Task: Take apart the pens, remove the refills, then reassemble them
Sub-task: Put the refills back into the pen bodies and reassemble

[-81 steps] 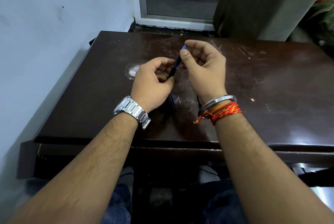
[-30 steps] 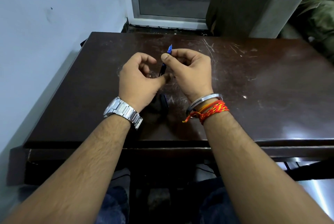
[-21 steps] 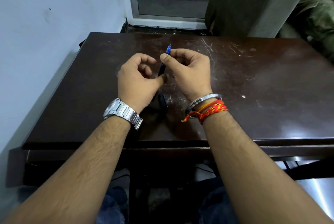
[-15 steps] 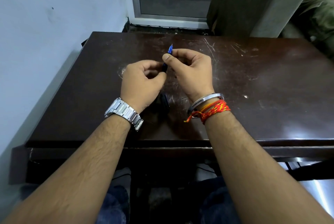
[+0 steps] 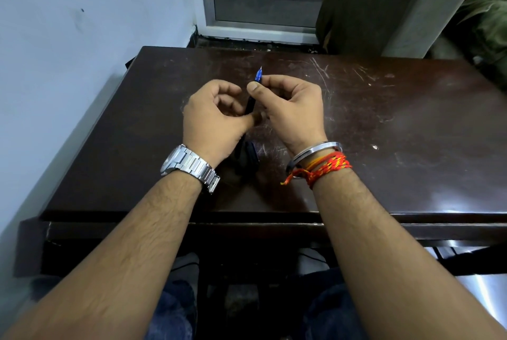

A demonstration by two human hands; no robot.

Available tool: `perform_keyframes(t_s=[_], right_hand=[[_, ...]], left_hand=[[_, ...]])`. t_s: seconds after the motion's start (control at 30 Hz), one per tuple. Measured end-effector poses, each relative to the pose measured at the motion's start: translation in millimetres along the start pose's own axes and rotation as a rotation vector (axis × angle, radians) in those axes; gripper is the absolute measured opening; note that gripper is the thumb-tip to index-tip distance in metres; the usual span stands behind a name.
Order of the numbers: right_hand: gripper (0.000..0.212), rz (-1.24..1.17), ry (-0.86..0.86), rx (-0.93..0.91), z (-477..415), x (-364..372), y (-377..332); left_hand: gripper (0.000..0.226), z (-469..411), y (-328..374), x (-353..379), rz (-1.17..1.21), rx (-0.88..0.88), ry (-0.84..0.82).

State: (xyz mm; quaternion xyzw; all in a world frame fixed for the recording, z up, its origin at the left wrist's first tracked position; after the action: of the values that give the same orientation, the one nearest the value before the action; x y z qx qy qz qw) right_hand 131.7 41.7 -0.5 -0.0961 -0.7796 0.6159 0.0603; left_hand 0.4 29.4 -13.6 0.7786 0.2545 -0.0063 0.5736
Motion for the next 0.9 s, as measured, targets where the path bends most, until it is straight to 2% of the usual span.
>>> perform_keyframes(t_s=[0.13,0.4,0.57,0.63,0.77,0.9], right_hand=[[0.008,-0.022,-0.010,0.006,0,0,-1],[0.004,0.056,0.011,-0.018,-3,-1,1],[0.026,0.162,-0.042,0.116,-6,0,9],[0.032,0.285,-0.094,0.188,-7,-2,13],[0.025,0.751,-0.370,0.253,1,-5,18],[0.023,0.845,-0.435,0.257,1,-2,17]], left_hand=[[0.034,1,1,3,0.086,-0.035,-0.051],[0.030,0,1,1,0.029,0.036,-0.015],[0.033,-3,-6,-3,0.010,0.047,-0.018],[0.032,-5,-8,-4,0.015,0.026,-0.001],[0.035,-4,-7,-3,0.026,0.007,0.021],[0.032,-3,-8,-4,0.024,0.007,-0.002]])
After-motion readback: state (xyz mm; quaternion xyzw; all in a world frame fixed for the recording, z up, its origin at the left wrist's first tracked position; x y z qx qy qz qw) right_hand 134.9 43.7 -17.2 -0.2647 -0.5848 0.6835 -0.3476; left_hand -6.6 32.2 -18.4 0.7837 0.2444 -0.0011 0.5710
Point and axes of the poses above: each hand's wrist, its own z-axis away from the middle knuckle, its own x-axis out of the palm, y = z × x, the point moved 1 cm from there along -z, towards the middle knuckle, and after that the axes turned 4 degrees about y, right-handed, at the moved point
